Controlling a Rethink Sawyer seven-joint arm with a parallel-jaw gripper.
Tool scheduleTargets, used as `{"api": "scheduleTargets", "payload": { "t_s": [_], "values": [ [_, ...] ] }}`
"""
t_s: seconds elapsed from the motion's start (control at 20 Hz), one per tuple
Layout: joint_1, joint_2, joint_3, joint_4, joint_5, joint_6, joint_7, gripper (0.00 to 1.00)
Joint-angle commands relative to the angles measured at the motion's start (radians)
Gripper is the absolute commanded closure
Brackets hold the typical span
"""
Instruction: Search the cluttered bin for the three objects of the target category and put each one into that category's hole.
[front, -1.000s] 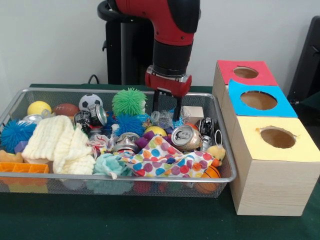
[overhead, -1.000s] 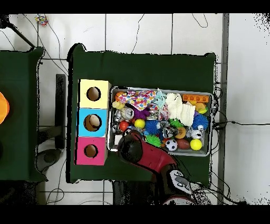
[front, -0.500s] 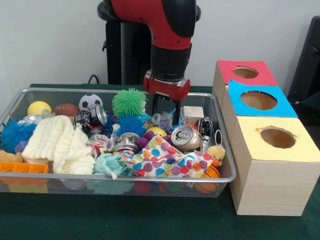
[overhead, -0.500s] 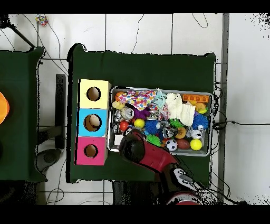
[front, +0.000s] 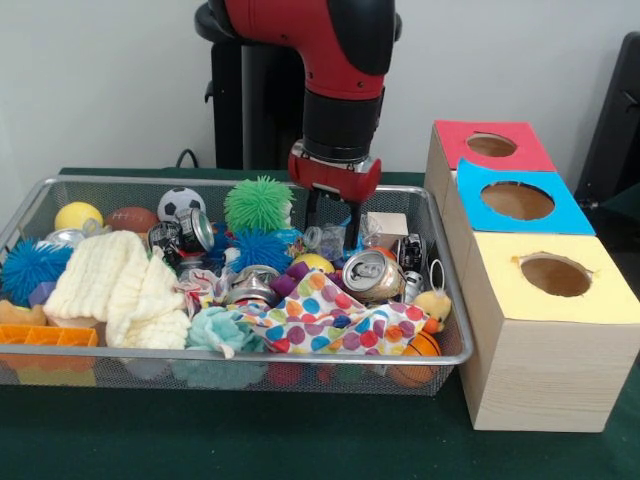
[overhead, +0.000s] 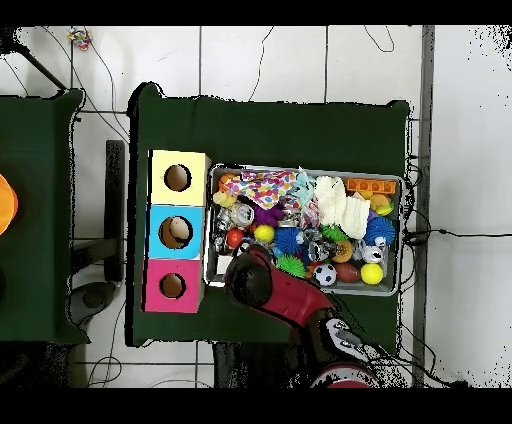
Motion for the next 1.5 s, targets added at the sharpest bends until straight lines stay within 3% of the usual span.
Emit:
{"api": "scheduleTargets", "payload": {
  "t_s": [0.05,0.5,0.7,0.95,1.25,1.5],
  "values": [
    [0.023,0.139,0.042,-0.073,-0.026,0.002,0.118,1.00],
    [0.015,0.084,0.062,-0.036,-0.026,-0.039,0.154,1.00],
    [0.010,-0.004,0.080,-0.012,-0.052,-0.009,0.131,1.00],
    [0.116,-0.183,-0.022,-0.014,-0.047,0.175,0.093,1.00],
    [0.168,-0.267,-0.074,-0.056,-0.063,0.342,0.064,1.00],
    [0.178,-0.310,-0.068,-0.088,-0.078,0.393,0.048,1.00]
  ]
}}
